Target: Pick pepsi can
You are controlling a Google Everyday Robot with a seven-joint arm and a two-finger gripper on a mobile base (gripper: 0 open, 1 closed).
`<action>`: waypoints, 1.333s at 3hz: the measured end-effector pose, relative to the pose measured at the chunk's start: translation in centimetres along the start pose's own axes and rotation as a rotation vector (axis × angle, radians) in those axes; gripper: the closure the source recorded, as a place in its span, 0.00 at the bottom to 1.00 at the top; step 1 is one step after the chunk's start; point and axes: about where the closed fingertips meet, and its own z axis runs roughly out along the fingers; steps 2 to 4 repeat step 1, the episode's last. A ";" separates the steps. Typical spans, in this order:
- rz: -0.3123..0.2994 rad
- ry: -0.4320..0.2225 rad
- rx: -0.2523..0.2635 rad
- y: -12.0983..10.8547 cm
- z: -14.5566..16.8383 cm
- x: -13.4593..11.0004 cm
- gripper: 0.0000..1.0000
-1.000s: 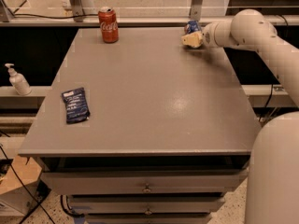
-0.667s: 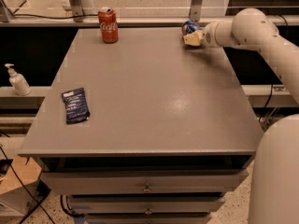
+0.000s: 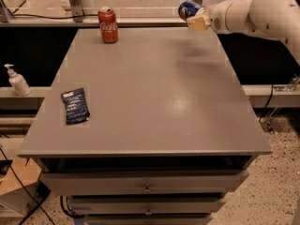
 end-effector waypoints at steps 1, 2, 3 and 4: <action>-0.037 -0.011 -0.011 0.7 0.2 -0.6 1.00; -0.037 -0.011 -0.011 0.7 0.2 -0.6 1.00; -0.037 -0.011 -0.011 0.7 0.2 -0.6 1.00; -0.037 -0.011 -0.011 0.7 0.2 -0.6 1.00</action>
Offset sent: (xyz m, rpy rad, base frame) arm 0.0000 0.0000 0.0000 0.0000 0.0000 0.0000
